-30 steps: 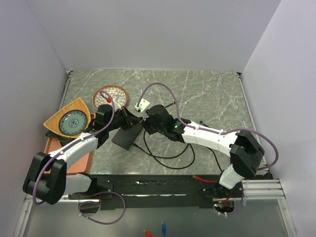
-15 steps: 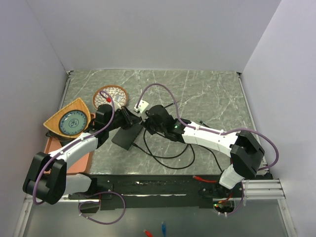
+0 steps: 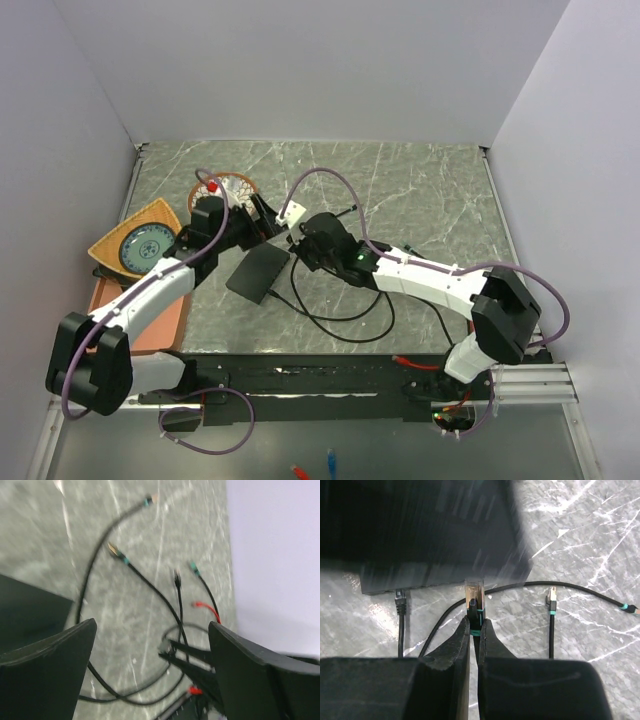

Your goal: Insert the plug into the switch port

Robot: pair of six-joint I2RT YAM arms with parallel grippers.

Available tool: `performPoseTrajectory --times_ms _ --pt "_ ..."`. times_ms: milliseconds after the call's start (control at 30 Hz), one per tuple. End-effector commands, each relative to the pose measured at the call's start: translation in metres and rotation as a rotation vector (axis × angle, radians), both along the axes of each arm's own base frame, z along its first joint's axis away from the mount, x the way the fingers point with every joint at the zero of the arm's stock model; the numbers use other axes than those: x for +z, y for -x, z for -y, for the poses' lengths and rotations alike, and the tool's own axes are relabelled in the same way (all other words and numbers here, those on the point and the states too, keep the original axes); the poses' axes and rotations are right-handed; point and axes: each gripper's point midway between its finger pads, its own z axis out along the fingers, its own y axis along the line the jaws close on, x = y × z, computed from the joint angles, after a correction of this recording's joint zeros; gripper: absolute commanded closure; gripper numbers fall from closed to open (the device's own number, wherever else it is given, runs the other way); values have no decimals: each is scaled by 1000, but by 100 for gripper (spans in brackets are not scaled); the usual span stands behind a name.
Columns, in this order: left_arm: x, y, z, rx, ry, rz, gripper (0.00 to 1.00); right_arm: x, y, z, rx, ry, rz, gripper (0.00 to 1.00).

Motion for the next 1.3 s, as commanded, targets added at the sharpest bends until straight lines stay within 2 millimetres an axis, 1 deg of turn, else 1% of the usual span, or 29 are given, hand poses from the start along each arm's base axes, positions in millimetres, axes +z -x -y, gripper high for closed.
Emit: performPoseTrajectory --times_ms 0,33,67,100,233,267,300,333,367,400,433,467,500,533,567,600,633,667,700,767,800,867,1000,1033,1067,1133,1167,1233,1267 --pt "24 -25 -36 144 -144 87 1 22 0 7 -1 -28 46 100" --pt "20 -24 -43 168 -179 71 1 19 2 8 5 -23 39 100" --pt "23 -27 -50 195 -199 81 1 17 4 7 15 -18 35 100" --pt "22 -30 -61 235 -245 90 1 15 6 6 32 -19 26 100" --pt "7 -31 -86 293 -356 58 1 1 15 1 87 5 -16 100" --pt "-1 -30 -92 304 -373 38 1 -1 17 0 99 8 -29 100" --pt "-5 -30 -96 306 -387 33 1 -3 18 -2 109 11 -40 100" --pt "-10 -30 -101 308 -388 21 2 -11 22 -5 134 18 -68 100" --pt "-19 -28 -103 305 -395 2 2 -11 23 -8 143 18 -78 100" --pt "-23 -28 -105 303 -399 -6 3 -20 24 -9 151 35 -101 100" --pt "-29 -29 -110 312 -406 -17 3 -24 27 -11 167 39 -121 100" --pt "-39 -27 -112 311 -415 -37 3 -23 28 -15 177 36 -130 100" --pt "-43 -27 -114 312 -422 -43 3 -32 29 -16 184 51 -155 100" --pt "-49 -27 -116 316 -426 -54 4 -32 29 -19 192 48 -164 100" --pt "-59 -24 -116 304 -427 -78 4 -35 33 -22 211 41 -185 100" --pt "-61 -25 -115 305 -420 -75 5 -42 35 -25 220 48 -206 100" --pt "-66 -24 -115 302 -415 -80 6 -43 36 -28 234 44 -216 100" --pt "-77 -20 -113 287 -409 -101 6 -45 38 -31 244 38 -234 100" --pt "-77 -22 -111 283 -397 -89 7 -52 40 -33 249 43 -253 100" --pt "-92 -18 -110 268 -394 -115 8 -56 42 -39 266 34 -278 100" --pt "-95 -18 -111 268 -395 -118 8 -63 42 -40 265 43 -297 100" --pt "-104 -16 -109 255 -389 -126 9 -66 43 -44 269 33 -311 100" --pt "-111 -14 -100 224 -347 -121 12 -79 45 -50 276 26 -347 100" --pt "-116 -12 -100 221 -347 -129 12 -80 44 -52 271 23 -352 100" --pt "-117 -14 -100 221 -345 -125 12 -87 43 -51 261 32 -365 100" --pt "-121 -14 -99 216 -352 -132 13 -91 40 -53 245 34 -376 100" --pt "-123 -14 -100 215 -356 -132 13 -97 40 -53 237 40 -388 100" --pt "-126 -14 -98 204 -356 -133 13 -100 37 -55 225 38 -399 100" --pt "-125 -15 -98 205 -353 -127 14 -107 38 -54 218 51 -415 100"
